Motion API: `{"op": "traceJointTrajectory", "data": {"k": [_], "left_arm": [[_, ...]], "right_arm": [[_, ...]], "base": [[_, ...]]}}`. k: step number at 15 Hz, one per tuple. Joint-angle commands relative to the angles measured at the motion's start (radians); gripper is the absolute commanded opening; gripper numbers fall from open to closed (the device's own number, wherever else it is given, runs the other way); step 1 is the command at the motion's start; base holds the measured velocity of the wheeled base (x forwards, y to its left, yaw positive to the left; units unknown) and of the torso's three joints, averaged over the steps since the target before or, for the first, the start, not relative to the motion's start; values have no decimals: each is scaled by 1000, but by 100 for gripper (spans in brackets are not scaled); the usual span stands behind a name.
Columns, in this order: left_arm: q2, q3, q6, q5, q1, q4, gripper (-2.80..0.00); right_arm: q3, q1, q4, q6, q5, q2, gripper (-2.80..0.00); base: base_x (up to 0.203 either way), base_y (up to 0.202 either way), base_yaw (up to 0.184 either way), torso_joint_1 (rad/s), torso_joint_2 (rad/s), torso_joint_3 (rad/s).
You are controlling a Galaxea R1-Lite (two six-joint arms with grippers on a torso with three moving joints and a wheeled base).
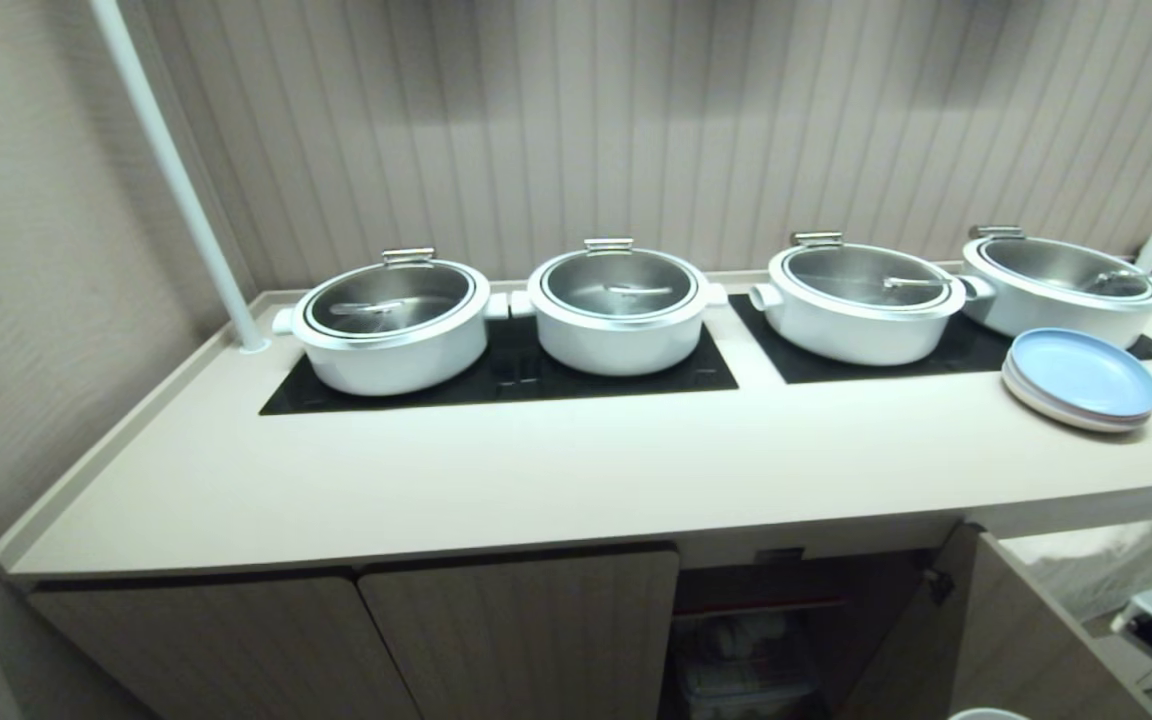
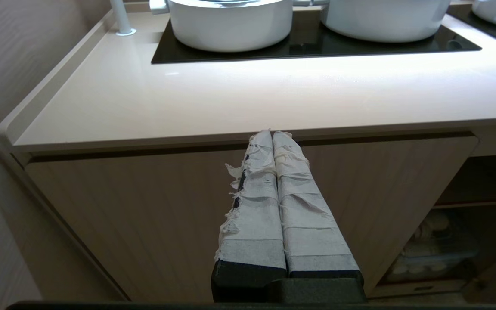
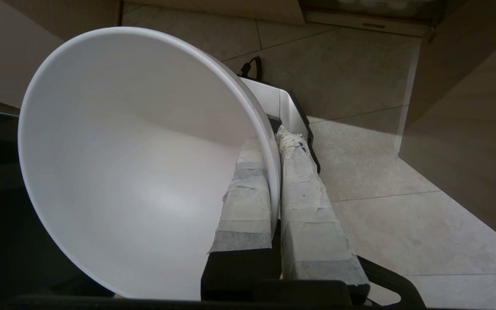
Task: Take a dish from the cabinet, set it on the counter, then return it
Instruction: Put it back into the cabinet
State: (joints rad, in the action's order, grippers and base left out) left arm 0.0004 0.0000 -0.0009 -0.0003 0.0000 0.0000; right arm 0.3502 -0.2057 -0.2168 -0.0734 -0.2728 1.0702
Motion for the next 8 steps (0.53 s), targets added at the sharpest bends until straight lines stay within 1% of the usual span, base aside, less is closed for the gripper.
{"op": "traceJointTrajectory", "data": {"k": [1, 8], "left_arm": [[0, 0, 1, 0, 0, 0, -280], [0, 0, -1, 0, 0, 0, -280]], "right_arm": [[0, 0, -1, 0, -2, -3, -280], [1, 0, 1, 0, -2, 1, -280]], "base": [[0, 0, 0, -66, 140, 72], [0, 0, 0, -66, 139, 72]]}}
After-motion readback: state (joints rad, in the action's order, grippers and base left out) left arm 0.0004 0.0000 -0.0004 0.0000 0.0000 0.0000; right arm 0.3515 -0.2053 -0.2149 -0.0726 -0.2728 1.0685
